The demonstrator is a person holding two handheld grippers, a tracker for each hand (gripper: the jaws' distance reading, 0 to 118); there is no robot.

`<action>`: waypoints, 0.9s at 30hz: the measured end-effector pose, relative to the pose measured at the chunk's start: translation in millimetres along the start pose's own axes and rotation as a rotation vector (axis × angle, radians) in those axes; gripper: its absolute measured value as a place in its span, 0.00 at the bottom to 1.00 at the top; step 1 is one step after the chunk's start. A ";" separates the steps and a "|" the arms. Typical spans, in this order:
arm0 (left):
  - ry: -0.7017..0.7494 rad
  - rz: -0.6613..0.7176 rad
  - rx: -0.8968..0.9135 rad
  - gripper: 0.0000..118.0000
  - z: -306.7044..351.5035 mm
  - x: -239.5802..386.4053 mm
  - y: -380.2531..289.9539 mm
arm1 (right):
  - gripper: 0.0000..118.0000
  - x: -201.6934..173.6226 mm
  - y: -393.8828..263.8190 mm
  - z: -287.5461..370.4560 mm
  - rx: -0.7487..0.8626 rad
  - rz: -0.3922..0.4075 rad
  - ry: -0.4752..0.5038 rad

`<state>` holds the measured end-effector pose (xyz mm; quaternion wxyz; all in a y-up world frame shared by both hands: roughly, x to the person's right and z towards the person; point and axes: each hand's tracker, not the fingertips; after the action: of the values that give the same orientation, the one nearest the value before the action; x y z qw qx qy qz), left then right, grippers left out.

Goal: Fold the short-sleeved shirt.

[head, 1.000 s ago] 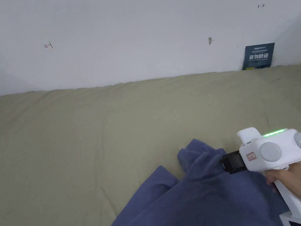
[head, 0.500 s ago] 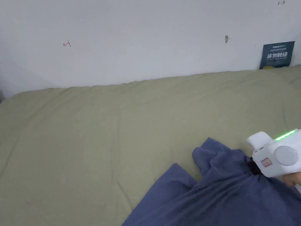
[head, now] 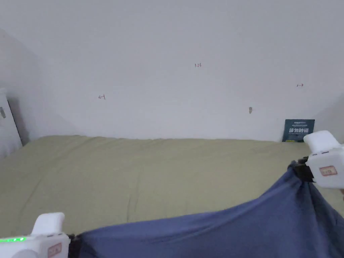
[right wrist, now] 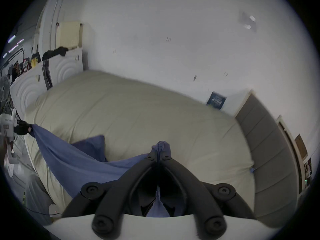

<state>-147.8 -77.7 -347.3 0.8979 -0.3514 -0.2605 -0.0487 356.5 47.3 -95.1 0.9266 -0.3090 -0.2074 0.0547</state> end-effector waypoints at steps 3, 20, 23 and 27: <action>-0.017 0.015 0.084 0.00 26.9 17.9 56.0 | 0.03 24.9 29.8 47.4 0.084 -0.041 -0.031; 0.119 -0.104 0.420 0.00 138.6 111.1 267.3 | 0.03 110.3 107.5 167.3 0.335 -0.299 -0.177; 0.132 -0.103 0.430 0.00 145.6 113.6 288.0 | 0.03 113.3 123.6 167.0 0.343 -0.288 -0.191; 0.151 -0.096 0.436 0.00 150.8 119.2 302.2 | 0.03 118.1 150.9 156.1 0.348 -0.255 -0.207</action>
<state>-28.9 258.9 -377.4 0.9662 -0.1317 -0.2133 -0.0603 402.5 281.5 -30.7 0.9390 -0.1088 -0.3263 0.0034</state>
